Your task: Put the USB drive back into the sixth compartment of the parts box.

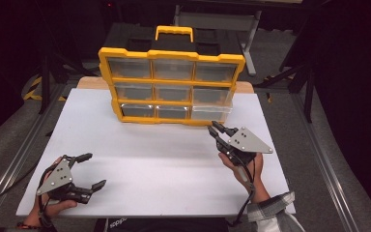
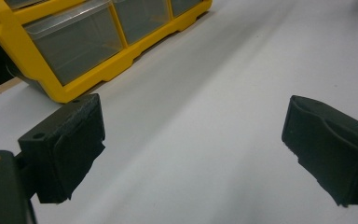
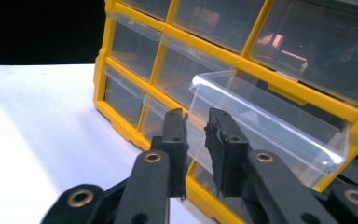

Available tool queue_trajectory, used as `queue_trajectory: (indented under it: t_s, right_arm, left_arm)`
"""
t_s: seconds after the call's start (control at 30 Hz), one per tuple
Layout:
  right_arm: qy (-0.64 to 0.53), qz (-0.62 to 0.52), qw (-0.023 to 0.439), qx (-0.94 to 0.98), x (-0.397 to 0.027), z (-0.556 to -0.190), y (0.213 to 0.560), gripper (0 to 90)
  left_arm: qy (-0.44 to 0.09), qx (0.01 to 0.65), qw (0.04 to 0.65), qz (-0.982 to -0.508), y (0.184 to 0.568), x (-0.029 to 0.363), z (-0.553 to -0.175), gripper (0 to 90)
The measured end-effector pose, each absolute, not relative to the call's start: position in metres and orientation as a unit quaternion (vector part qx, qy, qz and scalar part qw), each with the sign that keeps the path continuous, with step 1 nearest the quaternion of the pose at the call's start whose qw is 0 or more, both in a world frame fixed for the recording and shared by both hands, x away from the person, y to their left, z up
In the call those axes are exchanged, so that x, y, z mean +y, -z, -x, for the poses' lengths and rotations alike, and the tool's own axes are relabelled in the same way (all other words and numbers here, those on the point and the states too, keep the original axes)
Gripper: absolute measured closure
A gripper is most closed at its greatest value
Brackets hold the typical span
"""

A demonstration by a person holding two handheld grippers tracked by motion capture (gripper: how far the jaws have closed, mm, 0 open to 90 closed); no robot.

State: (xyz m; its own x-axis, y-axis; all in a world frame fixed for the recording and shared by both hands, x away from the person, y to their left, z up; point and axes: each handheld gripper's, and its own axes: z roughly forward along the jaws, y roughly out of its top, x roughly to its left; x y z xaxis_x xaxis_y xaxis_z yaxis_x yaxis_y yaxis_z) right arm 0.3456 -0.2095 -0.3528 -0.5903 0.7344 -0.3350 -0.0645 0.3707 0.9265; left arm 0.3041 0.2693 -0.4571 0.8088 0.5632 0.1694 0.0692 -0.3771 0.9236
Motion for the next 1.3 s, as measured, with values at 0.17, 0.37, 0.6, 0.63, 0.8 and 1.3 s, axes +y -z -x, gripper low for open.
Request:
queue_trajectory:
  t_s: [0.17,0.37,0.6,0.63,0.8,1.3]
  right_arm:
    - [-0.511,-0.229,0.386,0.733,-0.210,-0.343,0.359,72.5]
    - [-0.511,-0.232,0.379,0.735,-0.212,-0.340,0.367,63.4]
    - [-0.507,-0.231,0.376,0.741,-0.213,-0.337,0.380,41.8]
    - [-0.507,-0.231,0.376,0.741,-0.213,-0.337,0.380,41.8]
    - [-0.505,-0.232,0.375,0.742,-0.214,-0.334,0.388,31.2]
    - [-0.492,-0.243,0.377,0.746,-0.220,-0.326,0.414,14.4]
  left_arm:
    - [-0.236,0.199,0.521,-0.795,0.457,0.269,-0.304,6.8]
    - [-0.237,0.199,0.522,-0.795,0.457,0.269,-0.304,6.8]
    - [-0.236,0.200,0.522,-0.795,0.457,0.269,-0.304,6.8]
    - [-0.236,0.200,0.522,-0.795,0.457,0.269,-0.304,6.8]
    - [-0.234,0.200,0.523,-0.795,0.458,0.269,-0.305,6.8]
    - [-0.234,0.198,0.522,-0.796,0.458,0.269,-0.306,6.7]
